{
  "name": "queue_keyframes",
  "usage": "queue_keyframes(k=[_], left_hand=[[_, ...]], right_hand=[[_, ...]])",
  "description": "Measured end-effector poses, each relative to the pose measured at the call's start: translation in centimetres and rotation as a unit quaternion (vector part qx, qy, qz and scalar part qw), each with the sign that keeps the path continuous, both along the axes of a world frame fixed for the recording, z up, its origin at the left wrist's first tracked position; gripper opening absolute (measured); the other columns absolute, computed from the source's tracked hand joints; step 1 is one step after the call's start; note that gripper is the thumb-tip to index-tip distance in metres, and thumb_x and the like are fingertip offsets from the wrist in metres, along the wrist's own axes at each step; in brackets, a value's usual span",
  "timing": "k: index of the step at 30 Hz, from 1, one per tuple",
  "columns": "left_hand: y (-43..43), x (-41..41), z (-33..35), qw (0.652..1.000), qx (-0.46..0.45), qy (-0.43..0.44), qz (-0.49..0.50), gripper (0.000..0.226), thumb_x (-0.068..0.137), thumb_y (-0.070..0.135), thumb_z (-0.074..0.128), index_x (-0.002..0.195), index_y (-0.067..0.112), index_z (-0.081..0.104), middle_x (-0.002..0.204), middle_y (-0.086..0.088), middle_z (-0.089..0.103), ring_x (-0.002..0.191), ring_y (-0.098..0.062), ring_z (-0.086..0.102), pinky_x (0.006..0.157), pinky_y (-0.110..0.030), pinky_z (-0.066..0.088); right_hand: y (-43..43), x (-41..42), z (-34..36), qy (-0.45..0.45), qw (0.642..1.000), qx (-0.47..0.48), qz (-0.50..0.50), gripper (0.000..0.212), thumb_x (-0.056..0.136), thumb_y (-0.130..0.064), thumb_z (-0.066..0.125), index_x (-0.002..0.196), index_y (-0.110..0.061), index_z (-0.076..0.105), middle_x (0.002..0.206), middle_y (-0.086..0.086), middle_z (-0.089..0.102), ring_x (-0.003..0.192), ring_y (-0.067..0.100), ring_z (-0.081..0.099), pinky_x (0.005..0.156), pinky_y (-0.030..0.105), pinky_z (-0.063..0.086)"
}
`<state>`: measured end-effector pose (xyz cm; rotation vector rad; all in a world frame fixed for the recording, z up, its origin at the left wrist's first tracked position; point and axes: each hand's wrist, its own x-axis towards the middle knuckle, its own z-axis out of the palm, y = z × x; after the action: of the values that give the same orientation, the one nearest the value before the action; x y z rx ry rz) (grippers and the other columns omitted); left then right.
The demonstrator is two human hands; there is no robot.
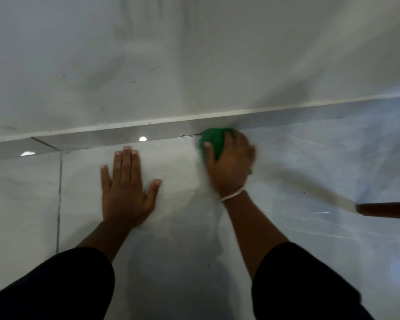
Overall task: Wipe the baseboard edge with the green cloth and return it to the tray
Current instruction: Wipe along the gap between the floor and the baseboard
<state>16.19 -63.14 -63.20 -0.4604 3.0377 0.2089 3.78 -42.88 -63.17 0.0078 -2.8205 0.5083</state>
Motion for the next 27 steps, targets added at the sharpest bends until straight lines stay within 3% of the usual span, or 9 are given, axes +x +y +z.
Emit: queue_keyframes(k=[3,6,12,17,20,23,27], left_hand=[[0.1,-0.1,-0.1,1.000,0.005,0.001,0.000,0.088,0.091,0.064,0.023,0.157,0.007,0.011,0.168,-0.014,0.012,0.155,-0.030,0.009,0.122,-0.059,0.008],[0.1,-0.1,-0.4,1.000,0.008,0.008,0.004,0.088,0.091,0.064,0.026,0.157,0.008,0.012,0.168,-0.014,0.012,0.155,-0.030,0.009,0.122,-0.058,0.007],[0.0,-0.4,-0.6,1.000,0.016,-0.001,0.007,0.090,0.090,0.066,0.026,0.158,0.009,0.009,0.168,-0.013,0.010,0.156,-0.029,0.006,0.123,-0.058,0.006],[-0.2,-0.4,-0.2,1.000,0.007,-0.005,0.004,0.090,0.090,0.065,0.028,0.158,0.008,0.011,0.168,-0.013,0.011,0.156,-0.030,0.008,0.122,-0.060,0.008],[-0.4,-0.6,-0.3,1.000,0.002,0.007,0.005,0.090,0.090,0.065,0.028,0.157,0.007,0.014,0.168,-0.013,0.013,0.155,-0.029,0.010,0.121,-0.060,0.010],[-0.4,-0.7,-0.6,1.000,-0.003,0.006,0.003,0.090,0.090,0.066,0.026,0.158,0.008,0.012,0.168,-0.012,0.010,0.156,-0.028,0.008,0.122,-0.060,0.009],[-0.3,-0.7,-0.5,1.000,-0.007,-0.006,0.004,0.092,0.090,0.068,0.021,0.158,0.008,0.007,0.169,-0.012,0.004,0.156,-0.027,0.002,0.122,-0.059,0.006]], right_hand=[[4.1,-2.8,0.0,-0.056,0.987,-0.020,-0.150,0.069,0.091,-0.055,0.049,0.139,-0.005,0.046,0.144,0.019,0.047,0.137,0.034,0.038,0.116,0.059,0.021],[1.7,-2.9,0.1,-0.084,0.972,-0.016,-0.217,0.074,0.092,-0.055,0.041,0.145,-0.003,0.036,0.152,0.020,0.037,0.143,0.037,0.027,0.117,0.062,0.014],[-9.1,0.8,0.4,-0.094,0.983,-0.034,-0.153,0.074,0.090,-0.047,0.050,0.141,0.005,0.038,0.150,0.026,0.038,0.144,0.042,0.026,0.114,0.067,0.011],[-4.5,0.6,0.8,-0.044,0.997,-0.025,-0.052,0.068,0.087,-0.057,0.056,0.125,-0.001,0.056,0.135,0.023,0.054,0.132,0.038,0.044,0.110,0.062,0.029],[-0.6,-1.3,1.0,-0.053,0.991,-0.063,-0.106,0.068,0.077,-0.066,0.063,0.116,-0.010,0.061,0.129,0.015,0.055,0.127,0.033,0.047,0.111,0.060,0.027],[-1.0,-2.0,1.2,-0.071,0.978,-0.104,-0.167,0.066,0.073,-0.063,0.068,0.113,-0.010,0.061,0.126,0.015,0.055,0.124,0.034,0.047,0.114,0.058,0.024],[-5.9,-0.1,1.7,-0.096,0.980,-0.103,-0.143,0.055,0.078,-0.053,0.067,0.110,-0.008,0.061,0.125,0.016,0.055,0.124,0.034,0.047,0.115,0.057,0.022]])
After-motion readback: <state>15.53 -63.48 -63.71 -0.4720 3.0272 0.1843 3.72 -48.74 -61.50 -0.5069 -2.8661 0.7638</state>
